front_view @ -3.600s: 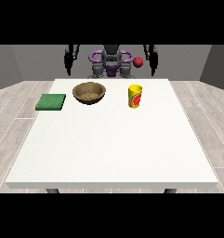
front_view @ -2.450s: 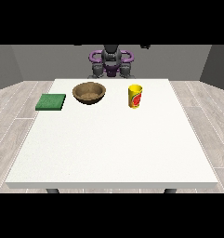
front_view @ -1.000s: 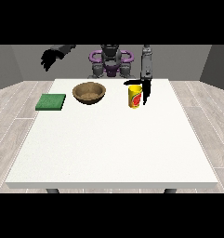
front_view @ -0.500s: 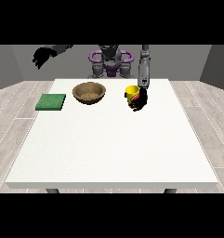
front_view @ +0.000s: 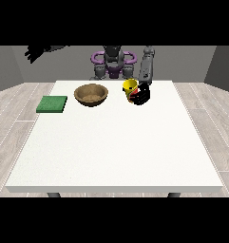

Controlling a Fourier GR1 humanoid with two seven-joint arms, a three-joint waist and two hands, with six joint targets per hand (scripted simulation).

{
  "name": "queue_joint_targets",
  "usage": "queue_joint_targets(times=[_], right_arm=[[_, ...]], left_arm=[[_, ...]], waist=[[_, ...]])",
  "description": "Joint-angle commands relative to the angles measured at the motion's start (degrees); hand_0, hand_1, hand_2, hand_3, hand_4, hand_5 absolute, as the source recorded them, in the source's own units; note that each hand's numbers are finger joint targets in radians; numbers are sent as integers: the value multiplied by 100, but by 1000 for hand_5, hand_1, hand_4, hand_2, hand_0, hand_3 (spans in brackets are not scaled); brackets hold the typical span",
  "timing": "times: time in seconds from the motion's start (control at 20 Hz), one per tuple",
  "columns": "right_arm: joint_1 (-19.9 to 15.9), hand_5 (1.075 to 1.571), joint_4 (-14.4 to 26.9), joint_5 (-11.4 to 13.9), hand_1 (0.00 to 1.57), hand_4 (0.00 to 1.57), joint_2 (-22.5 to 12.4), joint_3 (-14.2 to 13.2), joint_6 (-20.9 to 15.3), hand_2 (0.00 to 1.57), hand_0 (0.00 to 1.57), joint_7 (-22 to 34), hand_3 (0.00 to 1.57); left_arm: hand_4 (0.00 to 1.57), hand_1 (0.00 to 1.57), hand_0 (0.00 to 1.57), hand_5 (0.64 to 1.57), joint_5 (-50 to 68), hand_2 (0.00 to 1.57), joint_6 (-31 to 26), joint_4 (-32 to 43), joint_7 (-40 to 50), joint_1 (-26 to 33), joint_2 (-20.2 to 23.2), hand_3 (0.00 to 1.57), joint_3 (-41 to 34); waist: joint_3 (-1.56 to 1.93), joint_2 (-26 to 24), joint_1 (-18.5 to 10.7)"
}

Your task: Pick the cup and pour the ball into the bowl, then pick the bowl and place it on the pad

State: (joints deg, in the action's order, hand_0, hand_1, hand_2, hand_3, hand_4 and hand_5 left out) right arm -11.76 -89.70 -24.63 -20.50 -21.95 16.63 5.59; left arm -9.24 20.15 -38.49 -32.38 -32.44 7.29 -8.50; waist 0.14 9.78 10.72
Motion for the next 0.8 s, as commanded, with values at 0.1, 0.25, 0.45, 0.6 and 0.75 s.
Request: queue_joint_targets(times=[0.1, 0.25, 0.45, 0.6, 0.75], right_arm=[[-7, 1564, 635, 1, 0, 638, -134, -18, 157, 0, 0, 125, 302], [-165, 1562, 713, 19, 0, 643, -67, 56, 151, 0, 0, 66, 174], [-69, 1561, 1044, 58, 0, 675, 27, 148, 272, 0, 0, 16, 83], [-39, 1559, 1612, 51, 0, 688, -238, -101, 395, 0, 0, -37, 74], [288, 1559, 1915, 148, 0, 685, -223, -186, 622, 0, 0, -474, 0]], left_arm=[[1399, 1313, 1313, 1502, -1464, 1571, 1149, 89, 1247, -452, 41, 1571, 1029], [1448, 1362, 1362, 1533, -2612, 1571, 1837, 494, 1797, -700, 353, 1571, 1671], [1441, 1361, 1361, 1545, -3686, 1571, 1810, 1016, 3305, -1388, 315, 1571, 2325], [1466, 1359, 1359, 1531, -4318, 1571, 1528, 1169, 4176, -1631, -253, 1571, 2856], [1466, 1359, 1359, 1531, -4667, 1571, 1288, 1158, 4679, -1595, -608, 1571, 3088]], waist=[[9, -677, -58], [36, -573, 71], [30, -965, 193], [10, -1235, -156], [-5, -1297, -377]])
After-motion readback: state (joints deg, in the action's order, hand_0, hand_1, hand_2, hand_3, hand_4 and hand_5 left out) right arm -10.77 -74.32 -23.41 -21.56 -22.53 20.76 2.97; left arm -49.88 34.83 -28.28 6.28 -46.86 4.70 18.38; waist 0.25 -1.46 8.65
